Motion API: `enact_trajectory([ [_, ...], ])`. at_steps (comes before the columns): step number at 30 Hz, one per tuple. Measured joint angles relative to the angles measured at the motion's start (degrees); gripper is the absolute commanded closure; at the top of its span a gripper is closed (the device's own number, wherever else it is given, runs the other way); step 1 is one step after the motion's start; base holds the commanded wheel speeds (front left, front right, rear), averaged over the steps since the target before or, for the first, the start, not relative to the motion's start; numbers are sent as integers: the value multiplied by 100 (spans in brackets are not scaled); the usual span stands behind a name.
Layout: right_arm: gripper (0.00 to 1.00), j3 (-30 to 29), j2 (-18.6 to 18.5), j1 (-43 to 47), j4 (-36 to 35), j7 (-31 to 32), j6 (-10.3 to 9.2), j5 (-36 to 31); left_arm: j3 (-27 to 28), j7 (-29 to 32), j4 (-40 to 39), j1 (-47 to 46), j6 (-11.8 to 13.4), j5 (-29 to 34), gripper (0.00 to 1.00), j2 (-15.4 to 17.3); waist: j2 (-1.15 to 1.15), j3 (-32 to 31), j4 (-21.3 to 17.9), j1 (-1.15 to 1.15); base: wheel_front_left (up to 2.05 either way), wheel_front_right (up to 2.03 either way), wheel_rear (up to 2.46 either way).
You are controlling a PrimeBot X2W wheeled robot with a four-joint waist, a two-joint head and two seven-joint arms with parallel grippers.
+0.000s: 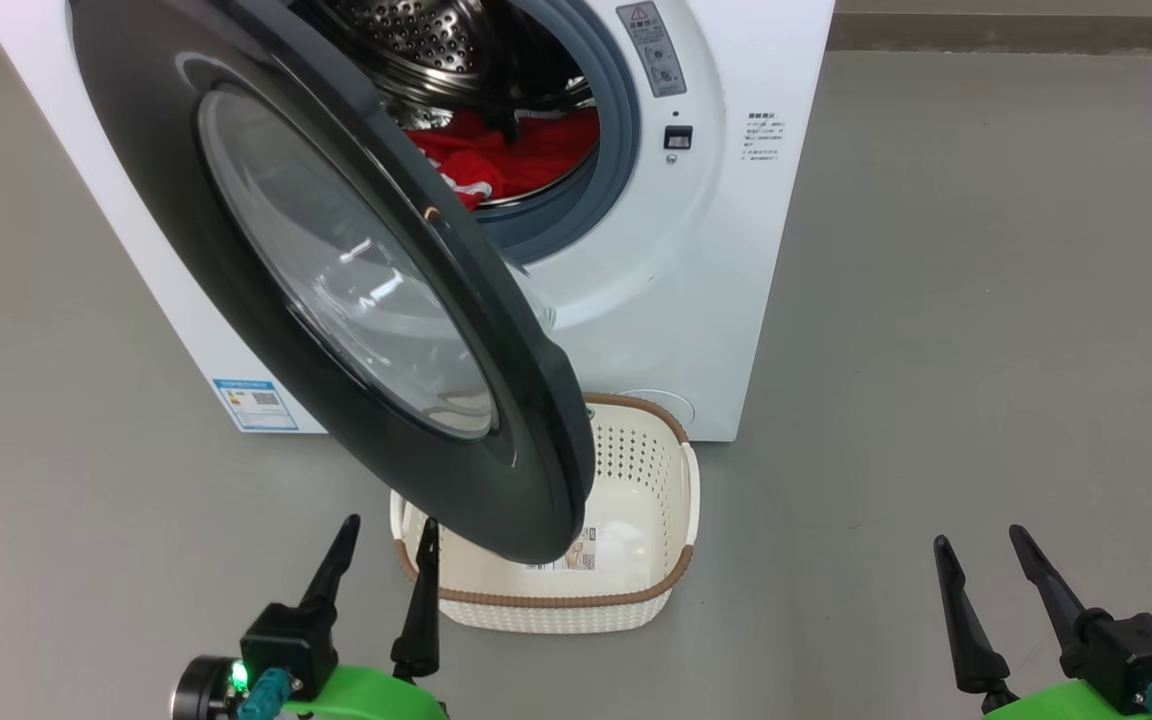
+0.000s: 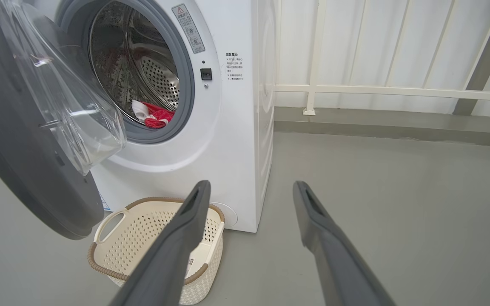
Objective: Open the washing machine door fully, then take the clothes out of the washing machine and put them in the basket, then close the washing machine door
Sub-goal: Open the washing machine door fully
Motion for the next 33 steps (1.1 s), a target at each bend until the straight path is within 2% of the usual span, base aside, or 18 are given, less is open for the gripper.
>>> enact_trajectory([
  [16, 0, 22, 23, 0, 60, 0, 0, 18, 23, 0, 26, 0, -37, -1, 0, -1, 0, -8, 34, 0, 0, 0, 0],
  [17, 0, 25, 24, 0, 65, 0, 0, 18, 23, 0, 29, 1, -37, -1, 21, -1, 0, -12, 33, 0, 0, 0, 0],
  [19, 0, 29, 24, 1, 66, 0, 0, 18, 22, 0, 37, 1, -37, -1, 100, -1, 0, -15, 35, 0, 0, 0, 0],
  [29, 0, 41, 25, 2, 88, 0, 0, 24, 19, 0, 26, 0, -34, -11, 100, -1, 0, -5, 12, 0, 0, 0, 0],
  [33, 0, 36, 25, 2, 92, 0, 0, 30, 44, 0, -202, -17, -8, -26, 100, 0, 0, 9, 17, 0, 0, 0, 0],
])
